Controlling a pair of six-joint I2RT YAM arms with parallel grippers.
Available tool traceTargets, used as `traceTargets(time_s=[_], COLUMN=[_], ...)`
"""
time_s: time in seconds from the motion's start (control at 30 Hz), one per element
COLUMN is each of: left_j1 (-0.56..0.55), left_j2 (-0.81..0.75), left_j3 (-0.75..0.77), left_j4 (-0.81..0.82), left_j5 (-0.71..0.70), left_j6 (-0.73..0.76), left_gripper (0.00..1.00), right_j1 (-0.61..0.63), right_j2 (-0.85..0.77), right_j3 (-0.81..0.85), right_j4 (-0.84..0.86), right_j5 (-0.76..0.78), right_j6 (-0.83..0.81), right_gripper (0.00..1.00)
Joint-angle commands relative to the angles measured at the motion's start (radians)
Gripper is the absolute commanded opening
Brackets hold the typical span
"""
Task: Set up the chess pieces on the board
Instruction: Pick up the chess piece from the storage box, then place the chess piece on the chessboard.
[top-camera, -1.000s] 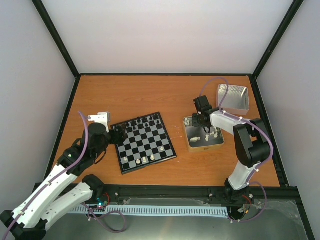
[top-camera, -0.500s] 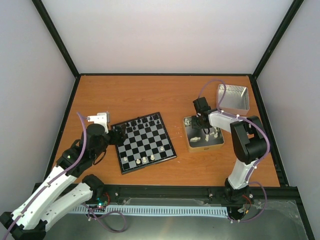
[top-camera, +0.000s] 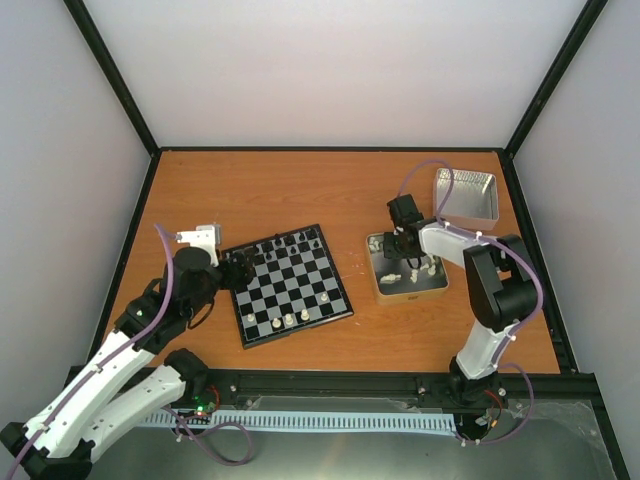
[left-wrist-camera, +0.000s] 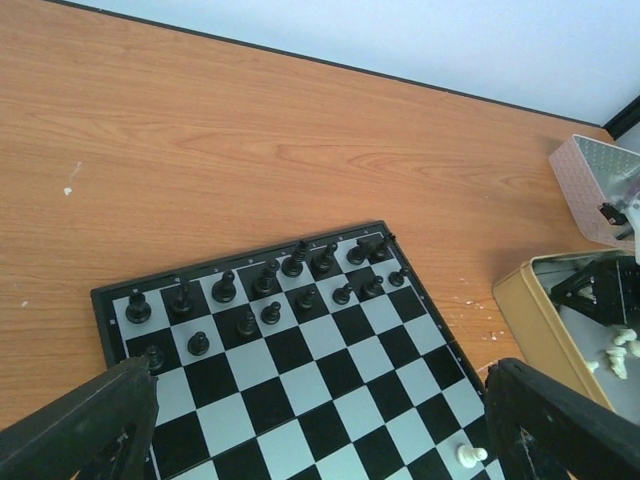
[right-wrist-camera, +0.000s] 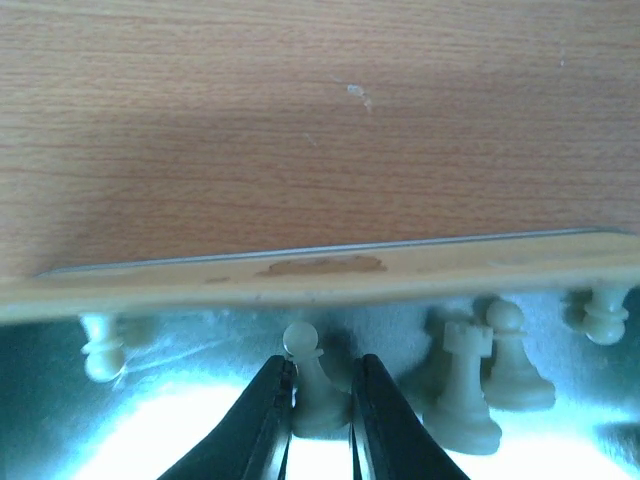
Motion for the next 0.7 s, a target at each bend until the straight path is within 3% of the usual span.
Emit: traceTargets(time_s=[0.0, 0.17, 0.4, 0.67], left_j1=[0.005, 0.005, 0.005, 0.005], left_j2=[0.003, 0.026, 0.074, 0.195], left_j3=[0.003, 0.014, 0.06, 0.063], left_j4=[0.049, 0.146, 0.28, 0.481], left_j5=[0.06, 0.238, 0.484, 0.805], left_j6=[-0.037, -0.065, -0.135, -0.325], left_gripper=[0.91, 0.91, 0.92, 0.89], right_j1=[-0.008, -0.008, 0.037, 0.251], right_j2=[-0.128, -0.355, -0.518, -0.553], right_j3=[-0.021, -0.09, -0.146, -0.127], right_j4=[-0.021, 0.052, 0.249, 0.395], right_j5=[-0.056, -0.327, -0.803, -1.018], right_j6=[0.022, -0.029, -0.021, -0.02], right_gripper=[0.1, 0.1, 0.11, 0.12])
